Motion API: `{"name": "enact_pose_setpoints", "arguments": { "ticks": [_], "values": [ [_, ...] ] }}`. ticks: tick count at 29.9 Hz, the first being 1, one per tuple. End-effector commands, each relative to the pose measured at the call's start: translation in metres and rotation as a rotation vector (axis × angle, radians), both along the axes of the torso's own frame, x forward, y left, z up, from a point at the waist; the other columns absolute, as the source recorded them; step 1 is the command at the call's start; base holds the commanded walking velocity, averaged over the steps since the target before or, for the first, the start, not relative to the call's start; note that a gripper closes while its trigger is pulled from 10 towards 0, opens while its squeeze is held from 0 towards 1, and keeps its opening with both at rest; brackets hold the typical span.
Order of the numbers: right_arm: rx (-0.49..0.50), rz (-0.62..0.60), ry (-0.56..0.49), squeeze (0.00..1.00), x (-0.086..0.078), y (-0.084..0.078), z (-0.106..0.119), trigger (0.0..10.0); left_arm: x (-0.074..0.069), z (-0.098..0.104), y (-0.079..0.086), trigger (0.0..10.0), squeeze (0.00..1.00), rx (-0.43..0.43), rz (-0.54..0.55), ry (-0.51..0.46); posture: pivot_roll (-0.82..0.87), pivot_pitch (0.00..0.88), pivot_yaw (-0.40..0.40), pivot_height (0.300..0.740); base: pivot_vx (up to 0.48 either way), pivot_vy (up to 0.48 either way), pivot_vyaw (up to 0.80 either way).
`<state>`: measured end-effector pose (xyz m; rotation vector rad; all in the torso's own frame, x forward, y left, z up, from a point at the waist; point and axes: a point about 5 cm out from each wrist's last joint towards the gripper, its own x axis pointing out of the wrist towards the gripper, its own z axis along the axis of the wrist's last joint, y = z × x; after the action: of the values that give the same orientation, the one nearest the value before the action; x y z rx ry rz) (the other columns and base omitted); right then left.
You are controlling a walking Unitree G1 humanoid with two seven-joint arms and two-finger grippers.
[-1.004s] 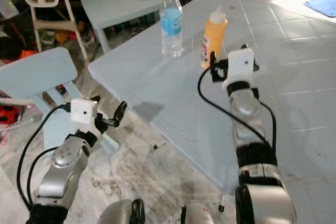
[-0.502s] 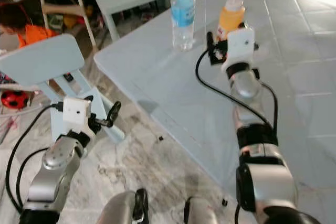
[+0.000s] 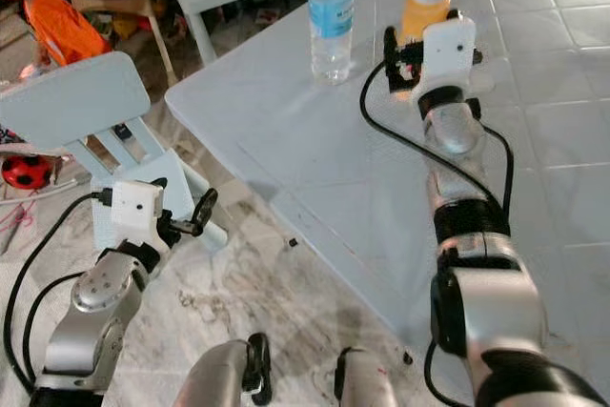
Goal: Restocking fridge
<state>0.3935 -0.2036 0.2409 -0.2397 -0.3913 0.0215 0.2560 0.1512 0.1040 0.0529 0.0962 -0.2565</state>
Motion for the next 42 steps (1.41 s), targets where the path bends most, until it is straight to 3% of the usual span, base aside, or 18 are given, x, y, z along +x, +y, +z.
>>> {"name": "enact_pose_setpoints", "arguments": {
  "ticks": [1,9,10,11,15,20,23,30,33,34,36,37,38,39,40,41,42],
  "values": [
    [0.003,0.017,-0.006,0.0,0.002,0.003,0.004,10.0,-0.004,-0.001,0.004,10.0,0.0,0.019,0.008,0.013,0.13,0.212,0.141,0.74,0.0,0.0,0.0],
    [0.015,0.044,0.017,0.0,0.012,0.008,0.017,10.0,-0.006,-0.002,0.004,10.0,0.0,0.027,0.003,0.026,0.14,0.217,0.143,0.74,0.0,0.0,0.0],
    [0.022,0.052,0.027,0.0,0.014,0.01,0.02,4.0,-0.006,-0.002,0.004,10.0,0.0,0.029,-0.001,0.03,0.14,0.217,0.143,0.74,0.0,0.0,0.0],
    [0.018,0.053,0.032,0.0,0.016,0.011,0.022,1.1,-0.006,-0.002,0.004,10.0,0.0,0.03,-0.002,0.031,0.14,0.217,0.143,0.74,0.0,0.0,0.0],
    [0.019,0.053,0.046,0.0,0.017,0.012,0.022,1.8,-0.006,-0.002,0.004,10.0,0.0,0.033,-0.003,0.034,0.14,0.215,0.142,0.74,0.0,0.0,0.0],
    [0.003,0.047,0.062,0.0,0.018,0.011,0.019,1.4,-0.005,-0.003,0.003,10.0,0.0,0.034,-0.004,0.036,0.14,0.203,0.14,0.74,0.0,0.0,0.0],
    [-0.007,0.042,0.062,0.0,0.017,0.011,0.017,0.0,-0.004,-0.003,0.001,10.0,0.0,0.031,-0.008,0.034,0.13,0.198,0.139,0.74,0.0,0.0,0.0],
    [-0.027,0.043,0.04,0.0,0.015,0.008,0.015,0.0,0.004,-0.004,-0.006,10.0,0.0,0.017,-0.014,0.023,0.09,0.164,0.125,0.74,0.0,0.0,0.0],
    [-0.039,0.055,0.036,0.0,0.013,0.008,0.013,0.6,0.007,-0.004,-0.007,10.0,0.0,0.01,-0.014,0.015,0.08,0.153,0.119,0.74,0.0,0.0,0.0],
    [-0.048,0.07,0.036,0.0,0.012,0.009,0.011,4.5,0.009,-0.004,-0.008,10.0,0.0,0.006,-0.013,0.013,0.07,0.138,0.111,0.74,0.0,0.0,0.0],
    [-0.051,0.075,0.036,0.0,0.012,0.009,0.011,4.5,0.01,-0.005,-0.008,10.0,0.0,0.006,-0.012,0.013,0.07,0.138,0.111,0.74,0.0,0.0,0.0],
    [-0.06,0.087,0.035,0.0,0.011,0.01,0.008,1.8,0.012,-0.005,-0.009,10.0,0.0,0.001,-0.009,0.008,0.06,0.124,0.104,0.74,0.0,0.0,0.0],
    [-0.064,0.093,0.031,0.0,0.01,0.011,0.007,2.5,0.013,-0.005,-0.009,10.0,0.0,-0.001,-0.008,0.005,0.06,0.124,0.104,0.74,0.0,0.0,0.0],
    [-0.064,0.093,0.031,0.0,0.01,0.011,0.007,2.5,0.013,-0.005,-0.009,10.0,0.0,-0.001,-0.008,0.005,0.06,0.124,0.104,0.74,0.0,0.0,0.0],
    [-0.067,0.097,0.026,0.0,0.008,0.011,0.005,7.8,0.014,-0.006,-0.009,10.0,0.0,-0.003,-0.006,0.0,0.05,0.114,0.1,0.74,0.0,0.0,0.0],
    [-0.063,0.101,0.024,0.0,0.007,0.011,0.003,10.0,0.015,-0.006,-0.009,10.0,0.0,-0.006,-0.004,-0.003,0.04,0.1,0.096,0.74,0.0,0.0,0.0],
    [-0.059,0.104,0.023,0.0,0.006,0.011,0.002,10.0,0.016,-0.006,-0.009,10.0,0.0,-0.008,-0.002,-0.005,0.04,0.1,0.096,0.74,0.0,0.0,0.0]
  ]
}}
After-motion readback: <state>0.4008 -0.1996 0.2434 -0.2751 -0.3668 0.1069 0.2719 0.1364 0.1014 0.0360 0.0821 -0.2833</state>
